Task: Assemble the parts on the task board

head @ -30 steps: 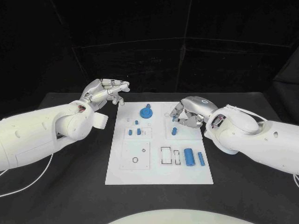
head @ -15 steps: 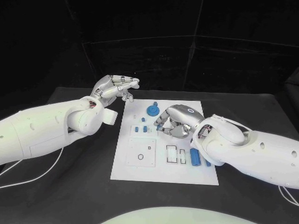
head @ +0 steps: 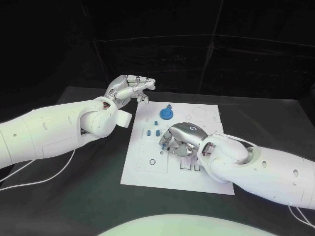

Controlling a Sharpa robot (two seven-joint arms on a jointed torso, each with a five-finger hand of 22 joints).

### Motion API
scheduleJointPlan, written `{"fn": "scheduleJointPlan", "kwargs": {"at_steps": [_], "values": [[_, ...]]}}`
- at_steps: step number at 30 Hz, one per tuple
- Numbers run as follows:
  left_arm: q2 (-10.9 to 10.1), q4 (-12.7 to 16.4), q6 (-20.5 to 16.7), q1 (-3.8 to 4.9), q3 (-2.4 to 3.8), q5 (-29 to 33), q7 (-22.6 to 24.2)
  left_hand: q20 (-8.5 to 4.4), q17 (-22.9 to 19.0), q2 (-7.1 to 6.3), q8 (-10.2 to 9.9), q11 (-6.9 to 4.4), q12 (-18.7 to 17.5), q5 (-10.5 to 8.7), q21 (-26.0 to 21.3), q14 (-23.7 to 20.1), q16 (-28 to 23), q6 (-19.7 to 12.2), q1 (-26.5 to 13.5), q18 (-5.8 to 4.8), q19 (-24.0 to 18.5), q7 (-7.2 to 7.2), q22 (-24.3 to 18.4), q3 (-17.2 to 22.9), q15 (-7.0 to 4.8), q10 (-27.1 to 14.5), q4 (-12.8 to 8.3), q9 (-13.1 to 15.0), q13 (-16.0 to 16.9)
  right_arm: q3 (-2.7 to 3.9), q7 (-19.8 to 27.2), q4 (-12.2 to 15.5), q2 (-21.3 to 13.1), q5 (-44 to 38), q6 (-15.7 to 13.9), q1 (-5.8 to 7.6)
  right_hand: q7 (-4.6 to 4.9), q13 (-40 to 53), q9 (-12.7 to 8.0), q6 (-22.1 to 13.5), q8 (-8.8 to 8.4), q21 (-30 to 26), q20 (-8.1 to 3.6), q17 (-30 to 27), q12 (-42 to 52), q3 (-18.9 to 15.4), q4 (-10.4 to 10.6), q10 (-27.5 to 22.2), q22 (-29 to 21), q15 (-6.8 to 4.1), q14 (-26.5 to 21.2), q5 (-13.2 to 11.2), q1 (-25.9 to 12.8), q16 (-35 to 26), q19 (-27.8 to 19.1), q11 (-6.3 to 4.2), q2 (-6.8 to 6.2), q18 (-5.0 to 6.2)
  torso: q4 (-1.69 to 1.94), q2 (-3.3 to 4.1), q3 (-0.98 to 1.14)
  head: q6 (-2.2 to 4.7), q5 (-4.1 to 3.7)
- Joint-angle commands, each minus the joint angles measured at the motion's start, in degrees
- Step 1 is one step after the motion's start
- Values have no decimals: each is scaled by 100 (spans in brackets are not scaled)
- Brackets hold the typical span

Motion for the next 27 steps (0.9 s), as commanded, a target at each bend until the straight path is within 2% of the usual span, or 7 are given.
{"fn": "scheduleJointPlan", "kwargs": {"at_steps": [1, 7, 13, 27], "values": [[15, 9, -7, 7, 6, 66, 114, 13, 1, -12, 13, -24, 39, 37, -21, -22, 6, -5, 42, 77, -13, -12, -7, -28, -16, -25, -7, 4, 6, -1, 21, -10, 28, -162, 267, -6, 23, 2, 6, -14, 32, 39, 1, 1, -21, 39, -11, 8, 8, -22, 178, -26, -64, 32, 28, 29, -13, -82, -4, -2, -2, -21, 16], [30, 1, 5, 7, 5, 67, 105, 13, -1, -12, 13, -24, 40, 38, -22, -23, 5, -5, 43, 77, -13, -12, -7, -29, -16, -25, -7, 4, 7, -4, 10, -19, 62, -185, 324, -35, 24, 2, 6, -15, 32, 40, 2, -3, -22, 42, -12, 7, 8, -21, 177, -30, -74, 31, 27, 30, -16, -82, -13, -2, -1, -51, 44], [42, -5, 29, 7, 5, 67, 91, 12, -15, -10, 15, -25, 44, 42, -24, -27, 1, -6, 47, 77, -12, -13, -9, -33, -17, -27, -8, 5, 8, -4, -58, -72, 90, -258, 324, -51, 25, 2, 6, -18, 32, 40, 3, -12, -24, 47, -13, 5, 8, -20, 176, -35, -86, 27, 26, 31, -19, -82, -2, -6, -4, -79, 63], [39, -18, 72, 7, 4, 67, 52, 13, -40, -12, 16, -22, 49, 46, -29, -38, -7, -14, 41, 77, -11, -8, -13, -51, -16, -37, -2, 3, 9, -4, -122, -159, 162, -304, 463, -55, 27, 2, 4, -26, 30, 35, 5, -25, -29, 57, -15, -1, 0, -18, 173, -44, -109, 23, 19, 34, -26, -80, -6, -2, -4, -114, 94]]}}
